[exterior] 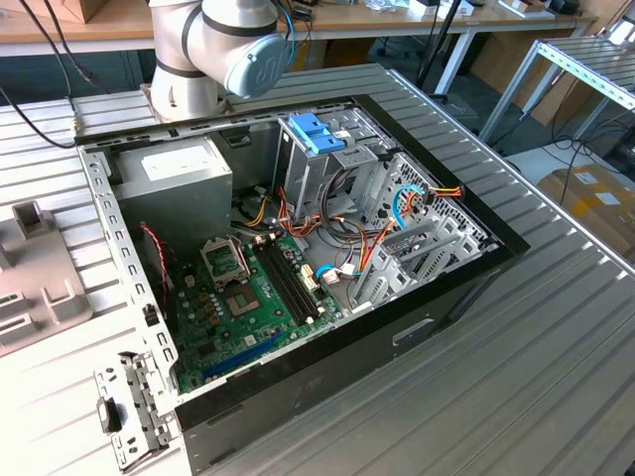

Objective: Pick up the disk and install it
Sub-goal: 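Pick up the disk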

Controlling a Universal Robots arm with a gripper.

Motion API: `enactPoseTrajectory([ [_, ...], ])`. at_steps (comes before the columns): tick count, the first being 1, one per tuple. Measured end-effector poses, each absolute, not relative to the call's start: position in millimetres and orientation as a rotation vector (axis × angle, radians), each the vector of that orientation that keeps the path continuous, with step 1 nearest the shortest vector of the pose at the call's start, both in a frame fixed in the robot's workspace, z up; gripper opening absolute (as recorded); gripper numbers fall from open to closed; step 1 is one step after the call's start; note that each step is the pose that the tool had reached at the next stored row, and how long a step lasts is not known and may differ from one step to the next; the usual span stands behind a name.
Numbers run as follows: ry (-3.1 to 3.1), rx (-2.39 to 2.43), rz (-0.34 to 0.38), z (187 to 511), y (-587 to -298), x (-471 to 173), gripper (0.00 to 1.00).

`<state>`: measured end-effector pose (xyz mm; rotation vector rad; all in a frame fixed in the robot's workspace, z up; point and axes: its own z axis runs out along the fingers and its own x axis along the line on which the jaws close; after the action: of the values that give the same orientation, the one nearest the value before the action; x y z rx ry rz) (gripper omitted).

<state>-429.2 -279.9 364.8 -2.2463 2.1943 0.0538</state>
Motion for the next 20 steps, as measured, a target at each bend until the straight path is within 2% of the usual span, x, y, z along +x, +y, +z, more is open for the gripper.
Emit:
enactPoseTrajectory([
  [10,2.194,-2.246,0.054,361,-267,-435,0.48],
  [20,2.194,-2.246,0.054,354,-267,-439,0.48],
])
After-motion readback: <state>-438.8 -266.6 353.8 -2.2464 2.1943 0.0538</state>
